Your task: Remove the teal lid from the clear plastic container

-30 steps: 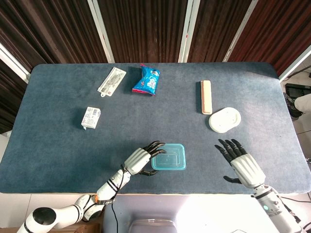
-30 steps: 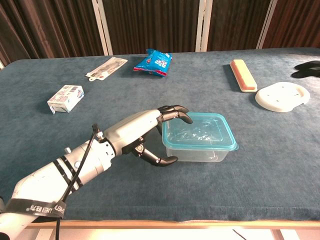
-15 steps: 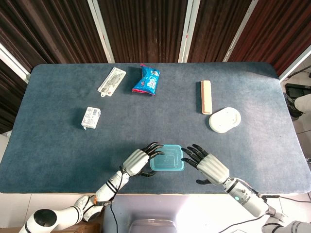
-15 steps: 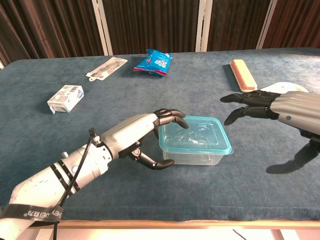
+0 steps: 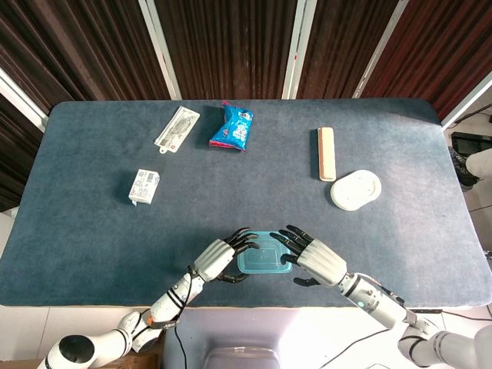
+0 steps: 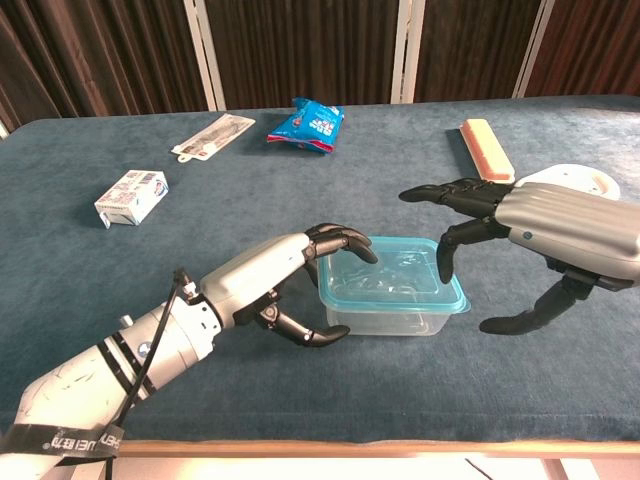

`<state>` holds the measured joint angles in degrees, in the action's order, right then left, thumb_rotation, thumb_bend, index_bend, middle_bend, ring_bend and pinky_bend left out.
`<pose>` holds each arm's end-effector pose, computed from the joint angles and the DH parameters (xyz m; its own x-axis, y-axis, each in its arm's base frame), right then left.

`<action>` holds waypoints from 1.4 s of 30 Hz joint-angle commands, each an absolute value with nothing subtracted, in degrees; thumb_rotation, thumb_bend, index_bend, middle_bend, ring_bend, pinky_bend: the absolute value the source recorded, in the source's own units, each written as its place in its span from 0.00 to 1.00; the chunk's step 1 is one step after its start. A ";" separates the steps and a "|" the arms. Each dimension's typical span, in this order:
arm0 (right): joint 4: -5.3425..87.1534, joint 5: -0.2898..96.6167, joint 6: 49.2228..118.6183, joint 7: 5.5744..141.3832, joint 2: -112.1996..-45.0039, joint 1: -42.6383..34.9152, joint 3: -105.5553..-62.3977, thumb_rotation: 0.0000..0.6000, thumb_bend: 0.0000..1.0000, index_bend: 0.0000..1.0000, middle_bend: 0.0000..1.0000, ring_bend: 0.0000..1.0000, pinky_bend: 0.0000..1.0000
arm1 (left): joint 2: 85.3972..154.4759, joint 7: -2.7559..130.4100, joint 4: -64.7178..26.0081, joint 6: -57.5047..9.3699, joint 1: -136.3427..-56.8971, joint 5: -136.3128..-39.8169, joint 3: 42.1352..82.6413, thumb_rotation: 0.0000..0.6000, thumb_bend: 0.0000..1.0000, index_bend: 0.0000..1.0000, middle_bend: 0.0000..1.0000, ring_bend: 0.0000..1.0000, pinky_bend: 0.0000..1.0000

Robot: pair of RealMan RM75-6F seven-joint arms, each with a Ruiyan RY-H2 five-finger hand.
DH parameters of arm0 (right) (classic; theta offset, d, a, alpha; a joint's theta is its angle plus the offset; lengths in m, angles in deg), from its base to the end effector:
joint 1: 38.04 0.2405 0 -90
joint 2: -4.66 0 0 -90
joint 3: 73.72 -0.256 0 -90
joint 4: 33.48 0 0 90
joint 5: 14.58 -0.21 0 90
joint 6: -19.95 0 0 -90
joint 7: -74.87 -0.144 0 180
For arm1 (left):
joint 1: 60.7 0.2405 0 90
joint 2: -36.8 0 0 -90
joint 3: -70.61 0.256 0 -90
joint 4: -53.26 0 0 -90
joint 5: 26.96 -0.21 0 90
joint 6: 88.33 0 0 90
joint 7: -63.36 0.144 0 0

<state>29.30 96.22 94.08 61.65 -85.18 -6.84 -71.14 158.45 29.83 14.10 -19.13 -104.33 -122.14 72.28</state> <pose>-0.2184 -0.2706 -0.0084 0.4692 -0.1480 0.8706 -0.6406 -0.7356 0.2202 -0.1211 0.2936 -0.1477 0.0874 0.4289 0.8991 0.7799 -0.5910 0.2061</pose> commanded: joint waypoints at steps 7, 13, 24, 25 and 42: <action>22.15 96.52 97.26 57.74 -88.72 -4.78 -69.70 1.00 0.37 0.65 0.07 0.00 0.00 | 159.21 27.14 16.33 -19.17 -104.03 -122.42 72.86 1.00 0.41 0.27 0.47 0.30 0.22; 21.60 95.53 97.02 57.92 -89.19 -4.08 -69.26 1.00 0.37 0.66 0.07 0.00 0.00 | 159.42 26.53 16.98 -18.94 -104.02 -122.74 73.13 1.00 0.41 0.27 0.47 0.30 0.22; 21.58 94.58 96.88 58.78 -89.94 -3.40 -68.12 1.00 0.37 0.67 0.07 0.00 0.00 | 159.03 26.20 17.07 -18.93 -104.17 -122.75 73.05 1.00 0.40 0.26 0.47 0.30 0.22; 21.58 94.54 97.00 58.84 -89.96 -3.39 -67.97 1.00 0.37 0.67 0.07 0.00 0.00 | 158.95 26.18 17.02 -18.94 -104.17 -122.74 73.05 1.00 0.40 0.26 0.47 0.30 0.22; 22.16 93.13 97.29 58.91 -90.11 -2.78 -67.33 1.00 0.37 0.67 0.07 0.00 0.00 | 159.12 26.40 17.42 -19.35 -104.12 -122.88 73.42 1.00 0.40 0.26 0.47 0.30 0.22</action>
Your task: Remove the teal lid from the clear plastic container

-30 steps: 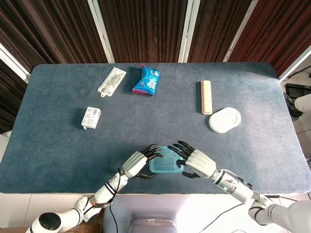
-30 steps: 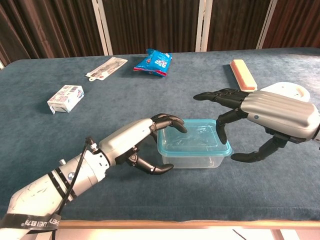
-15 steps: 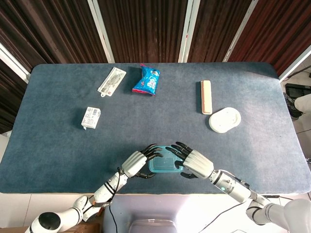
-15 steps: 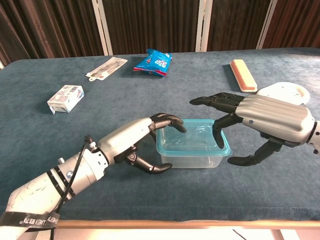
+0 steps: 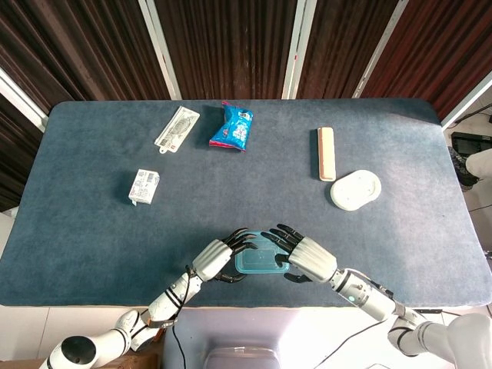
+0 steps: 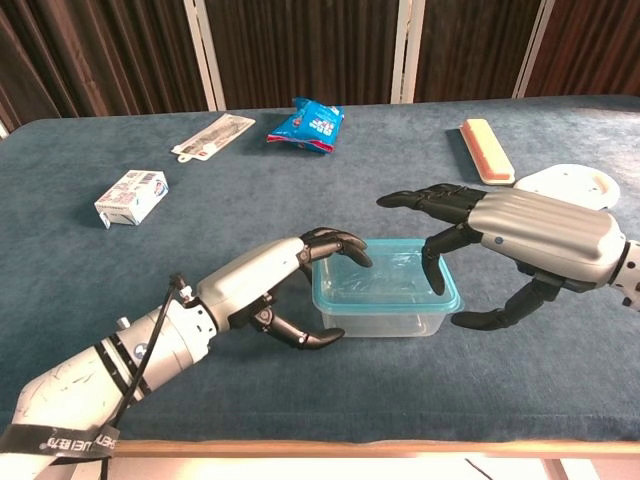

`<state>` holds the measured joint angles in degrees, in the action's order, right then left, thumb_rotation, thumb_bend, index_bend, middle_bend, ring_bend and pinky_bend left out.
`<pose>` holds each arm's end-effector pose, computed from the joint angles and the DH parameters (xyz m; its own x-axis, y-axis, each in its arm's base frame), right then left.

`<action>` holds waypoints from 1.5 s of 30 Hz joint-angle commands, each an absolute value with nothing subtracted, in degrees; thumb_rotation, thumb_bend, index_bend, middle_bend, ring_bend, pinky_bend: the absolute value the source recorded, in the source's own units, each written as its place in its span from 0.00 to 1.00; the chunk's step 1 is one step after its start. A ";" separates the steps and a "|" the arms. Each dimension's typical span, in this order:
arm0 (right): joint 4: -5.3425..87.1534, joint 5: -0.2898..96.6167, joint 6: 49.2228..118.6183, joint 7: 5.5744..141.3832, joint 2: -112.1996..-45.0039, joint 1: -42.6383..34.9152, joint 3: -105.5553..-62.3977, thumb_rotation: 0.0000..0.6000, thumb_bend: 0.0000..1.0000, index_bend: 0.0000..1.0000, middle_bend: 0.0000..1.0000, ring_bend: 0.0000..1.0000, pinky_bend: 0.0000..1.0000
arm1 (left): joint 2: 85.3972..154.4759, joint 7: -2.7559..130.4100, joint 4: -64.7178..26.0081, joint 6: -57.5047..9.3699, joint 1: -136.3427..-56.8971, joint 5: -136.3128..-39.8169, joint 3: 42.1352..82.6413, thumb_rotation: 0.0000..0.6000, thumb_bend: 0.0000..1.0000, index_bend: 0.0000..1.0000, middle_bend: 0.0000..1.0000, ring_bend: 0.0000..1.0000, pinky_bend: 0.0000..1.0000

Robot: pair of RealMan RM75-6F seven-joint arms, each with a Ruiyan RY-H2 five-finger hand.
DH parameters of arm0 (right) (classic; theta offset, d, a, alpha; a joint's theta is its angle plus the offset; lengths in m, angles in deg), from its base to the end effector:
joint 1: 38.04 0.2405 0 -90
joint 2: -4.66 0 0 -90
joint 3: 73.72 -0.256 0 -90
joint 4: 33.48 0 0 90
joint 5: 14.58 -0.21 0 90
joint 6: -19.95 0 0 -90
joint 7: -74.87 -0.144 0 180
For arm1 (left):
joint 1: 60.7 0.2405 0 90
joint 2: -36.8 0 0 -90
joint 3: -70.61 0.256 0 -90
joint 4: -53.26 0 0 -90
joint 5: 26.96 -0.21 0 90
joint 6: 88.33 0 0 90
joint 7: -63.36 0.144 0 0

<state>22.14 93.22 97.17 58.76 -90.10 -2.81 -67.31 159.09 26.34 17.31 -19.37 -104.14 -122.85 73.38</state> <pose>-0.2124 -0.2821 -0.0257 0.4610 -0.1449 0.8755 -0.6158 -0.7626 0.1981 -0.1295 0.2956 -0.1497 0.0916 0.4503 0.8882 0.7846 -0.5819 0.2141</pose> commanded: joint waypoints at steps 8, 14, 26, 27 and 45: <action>22.07 92.00 96.61 59.40 -90.51 -2.70 -67.45 1.00 0.37 0.67 0.07 0.00 0.00 | 159.29 26.20 17.68 -19.32 -104.06 -123.10 73.73 1.00 0.40 0.27 0.47 0.30 0.22; 22.39 91.71 96.94 58.69 -90.61 -2.50 -67.47 1.00 0.37 0.67 0.08 0.00 0.00 | 159.31 26.40 17.72 -19.31 -103.95 -123.52 74.30 1.00 0.40 0.27 0.47 0.30 0.23; 24.28 91.24 97.26 59.62 -89.53 -2.29 -67.64 1.00 0.38 0.68 0.08 0.00 0.00 | 159.68 26.73 18.13 -19.26 -103.77 -123.74 74.62 1.00 0.40 0.27 0.47 0.30 0.23; 24.34 91.17 97.17 59.69 -89.51 -2.27 -67.66 1.00 0.37 0.68 0.08 0.00 0.00 | 159.71 26.74 18.20 -19.29 -103.73 -123.77 74.69 1.00 0.40 0.27 0.47 0.30 0.23; 25.46 90.72 96.55 60.43 -89.01 -2.27 -67.29 1.00 0.38 0.67 0.08 0.00 0.00 | 160.34 27.33 19.74 -18.91 -103.62 -124.21 75.08 1.00 0.40 0.26 0.47 0.30 0.24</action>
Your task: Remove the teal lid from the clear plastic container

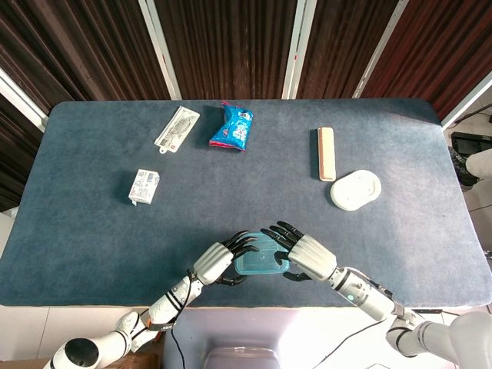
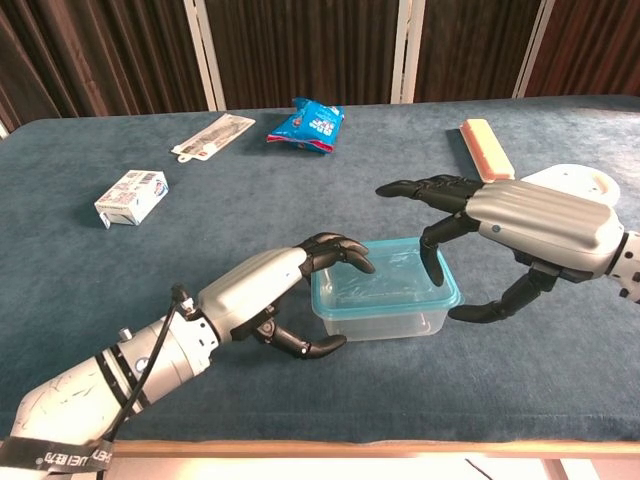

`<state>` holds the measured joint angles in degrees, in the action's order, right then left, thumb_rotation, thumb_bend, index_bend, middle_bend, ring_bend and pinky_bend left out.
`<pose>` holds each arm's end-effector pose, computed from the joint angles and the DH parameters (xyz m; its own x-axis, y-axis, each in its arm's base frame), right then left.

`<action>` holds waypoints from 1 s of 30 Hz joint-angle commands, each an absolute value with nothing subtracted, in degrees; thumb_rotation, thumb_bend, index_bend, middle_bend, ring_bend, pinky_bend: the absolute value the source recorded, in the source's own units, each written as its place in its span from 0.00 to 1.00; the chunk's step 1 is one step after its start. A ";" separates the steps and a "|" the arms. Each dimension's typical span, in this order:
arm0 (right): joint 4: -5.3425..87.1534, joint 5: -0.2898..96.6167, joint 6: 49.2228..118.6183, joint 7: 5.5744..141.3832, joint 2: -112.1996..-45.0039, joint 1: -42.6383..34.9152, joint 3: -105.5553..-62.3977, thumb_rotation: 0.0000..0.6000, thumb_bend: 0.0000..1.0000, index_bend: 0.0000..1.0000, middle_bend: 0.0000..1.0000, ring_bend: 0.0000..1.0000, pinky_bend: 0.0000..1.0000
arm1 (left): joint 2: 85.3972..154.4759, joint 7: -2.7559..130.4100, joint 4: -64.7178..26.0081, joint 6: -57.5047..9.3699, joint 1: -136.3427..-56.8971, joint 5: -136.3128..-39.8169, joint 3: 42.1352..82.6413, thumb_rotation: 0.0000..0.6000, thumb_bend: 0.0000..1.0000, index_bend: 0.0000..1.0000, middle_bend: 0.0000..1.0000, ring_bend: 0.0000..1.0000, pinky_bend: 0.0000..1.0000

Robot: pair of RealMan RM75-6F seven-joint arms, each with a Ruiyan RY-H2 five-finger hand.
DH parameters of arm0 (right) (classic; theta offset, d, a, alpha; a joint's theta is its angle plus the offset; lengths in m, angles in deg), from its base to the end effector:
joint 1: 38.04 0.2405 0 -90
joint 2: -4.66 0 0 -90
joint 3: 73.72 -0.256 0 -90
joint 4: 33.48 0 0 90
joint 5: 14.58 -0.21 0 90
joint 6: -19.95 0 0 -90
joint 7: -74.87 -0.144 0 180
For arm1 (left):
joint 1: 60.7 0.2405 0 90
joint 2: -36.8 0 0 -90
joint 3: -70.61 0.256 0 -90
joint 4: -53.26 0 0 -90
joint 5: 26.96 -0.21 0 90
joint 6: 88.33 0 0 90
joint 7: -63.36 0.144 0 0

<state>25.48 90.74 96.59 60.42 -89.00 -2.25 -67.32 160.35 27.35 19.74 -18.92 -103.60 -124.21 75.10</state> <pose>-0.2069 -0.2835 -0.0225 0.4451 -0.1481 0.8832 -0.6383 -0.7442 0.1969 -0.1328 0.2885 -0.1560 0.1477 0.4412 0.8852 0.7681 -0.6149 0.1783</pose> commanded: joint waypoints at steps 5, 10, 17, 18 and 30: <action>25.43 90.81 96.51 60.39 -89.03 -2.25 -67.13 1.00 0.37 0.66 0.08 0.00 0.00 | 160.40 27.44 19.88 -19.02 -103.57 -124.23 75.19 1.00 0.40 0.26 0.47 0.30 0.24; 25.75 90.87 96.80 60.38 -88.79 -2.29 -67.12 1.00 0.37 0.65 0.08 0.00 0.00 | 160.56 27.34 20.18 -19.30 -103.54 -124.17 75.26 1.00 0.40 0.27 0.47 0.30 0.24; 26.03 91.04 96.97 60.64 -88.57 -2.34 -66.99 1.00 0.37 0.65 0.08 0.00 0.00 | 160.68 27.28 20.35 -19.28 -103.59 -124.21 75.28 1.00 0.40 0.27 0.47 0.30 0.24; 26.10 91.04 96.97 60.59 -88.54 -2.35 -66.97 1.00 0.37 0.65 0.08 0.00 0.00 | 160.70 27.30 20.38 -19.28 -103.62 -124.22 75.28 1.00 0.40 0.26 0.47 0.30 0.24; 26.52 90.71 96.84 61.35 -88.74 -2.04 -67.67 1.00 0.38 0.65 0.08 0.00 0.00 | 160.94 27.58 20.51 -18.90 -103.43 -124.60 75.71 1.00 0.40 0.27 0.47 0.30 0.24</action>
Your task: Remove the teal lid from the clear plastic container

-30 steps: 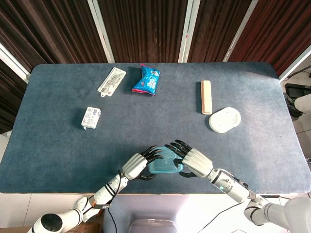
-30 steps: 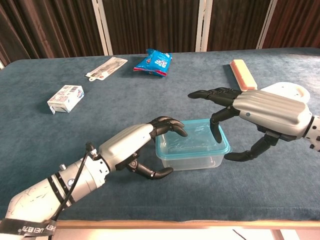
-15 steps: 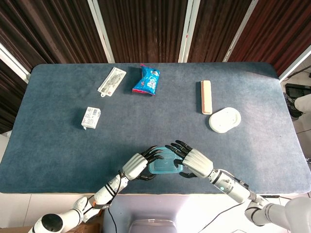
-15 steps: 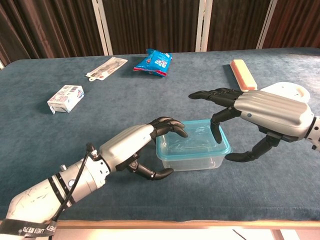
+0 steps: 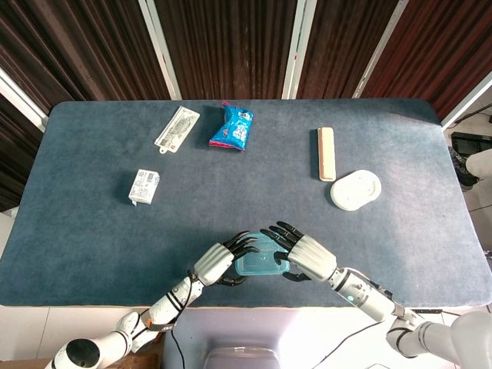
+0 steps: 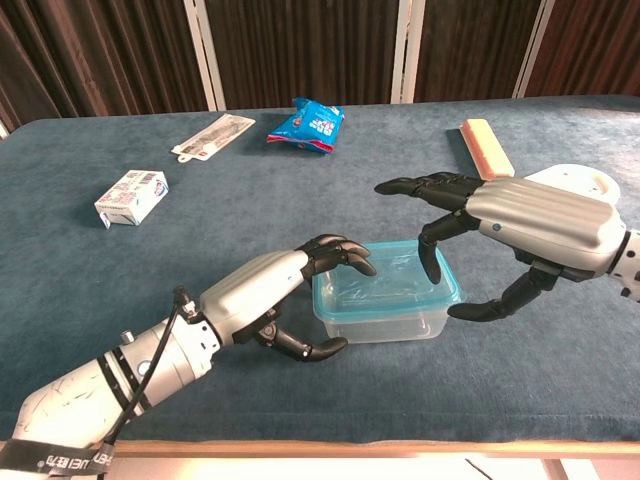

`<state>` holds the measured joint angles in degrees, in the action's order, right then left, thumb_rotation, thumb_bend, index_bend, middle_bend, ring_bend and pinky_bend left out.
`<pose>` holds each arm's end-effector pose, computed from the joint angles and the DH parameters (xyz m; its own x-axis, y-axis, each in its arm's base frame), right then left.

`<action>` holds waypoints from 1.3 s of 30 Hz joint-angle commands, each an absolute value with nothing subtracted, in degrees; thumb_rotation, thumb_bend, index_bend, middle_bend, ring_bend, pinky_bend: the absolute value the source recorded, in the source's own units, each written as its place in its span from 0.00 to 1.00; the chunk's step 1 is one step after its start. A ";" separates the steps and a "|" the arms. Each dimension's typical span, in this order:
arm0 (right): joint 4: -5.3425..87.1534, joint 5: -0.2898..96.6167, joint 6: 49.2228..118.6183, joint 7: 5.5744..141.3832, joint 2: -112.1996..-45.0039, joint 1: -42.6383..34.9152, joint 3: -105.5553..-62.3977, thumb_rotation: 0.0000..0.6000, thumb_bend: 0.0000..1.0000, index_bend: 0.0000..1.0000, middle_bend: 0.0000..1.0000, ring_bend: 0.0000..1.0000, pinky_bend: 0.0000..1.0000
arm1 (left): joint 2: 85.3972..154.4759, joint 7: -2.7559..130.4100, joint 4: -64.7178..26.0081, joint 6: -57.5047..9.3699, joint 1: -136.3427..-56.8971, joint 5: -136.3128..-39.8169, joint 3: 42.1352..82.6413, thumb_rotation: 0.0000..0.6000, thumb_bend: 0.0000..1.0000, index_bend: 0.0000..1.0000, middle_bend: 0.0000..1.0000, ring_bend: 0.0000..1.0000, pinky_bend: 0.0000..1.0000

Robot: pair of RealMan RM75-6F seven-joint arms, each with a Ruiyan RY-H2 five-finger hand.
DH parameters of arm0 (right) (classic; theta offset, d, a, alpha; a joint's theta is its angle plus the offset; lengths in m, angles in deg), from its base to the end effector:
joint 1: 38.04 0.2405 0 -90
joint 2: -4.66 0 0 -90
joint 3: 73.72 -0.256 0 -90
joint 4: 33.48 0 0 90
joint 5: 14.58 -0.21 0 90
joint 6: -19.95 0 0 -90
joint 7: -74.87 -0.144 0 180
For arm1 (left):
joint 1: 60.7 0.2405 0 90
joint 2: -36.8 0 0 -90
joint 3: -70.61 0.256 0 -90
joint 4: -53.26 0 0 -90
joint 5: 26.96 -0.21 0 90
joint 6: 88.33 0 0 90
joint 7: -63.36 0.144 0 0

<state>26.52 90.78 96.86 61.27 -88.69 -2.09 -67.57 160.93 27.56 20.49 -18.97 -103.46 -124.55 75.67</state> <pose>-0.2029 -0.2830 -0.0211 0.4406 -0.1373 0.8871 -0.6326 -0.7486 0.1984 -0.1331 0.2855 -0.1592 0.1628 0.4428 0.8817 0.7636 -0.6225 0.1716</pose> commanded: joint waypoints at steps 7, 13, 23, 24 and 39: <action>26.30 90.58 96.98 61.61 -89.03 -1.85 -68.10 1.00 0.38 0.66 0.09 0.00 0.00 | 160.82 27.68 20.38 -18.54 -103.17 -124.86 76.06 1.00 0.40 0.27 0.47 0.30 0.24; 26.10 90.32 96.95 61.91 -89.33 -1.68 -68.52 1.00 0.39 0.67 0.09 0.00 0.00 | 160.80 27.75 20.27 -18.06 -103.07 -125.11 76.22 1.00 0.40 0.26 0.47 0.30 0.24; 24.18 90.23 97.10 62.26 -92.21 -1.42 -69.02 1.00 0.44 0.73 0.14 0.00 0.01 | 160.81 27.54 20.29 -17.93 -102.98 -125.24 76.36 1.00 0.40 0.27 0.47 0.30 0.24; 24.10 90.24 97.15 62.35 -92.35 -1.43 -69.03 1.00 0.45 0.74 0.14 0.00 0.02 | 160.80 27.51 20.27 -17.93 -102.97 -125.24 76.36 1.00 0.40 0.27 0.47 0.30 0.24; 22.56 89.87 98.02 62.99 -93.90 -2.00 -69.06 1.00 0.63 0.80 0.17 0.00 0.05 | 160.18 27.77 19.62 -17.27 -102.91 -125.41 76.34 1.00 0.40 0.27 0.46 0.29 0.19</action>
<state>22.59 89.90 98.04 63.03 -93.89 -1.98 -69.08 160.21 27.74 19.64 -17.26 -102.93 -125.41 76.33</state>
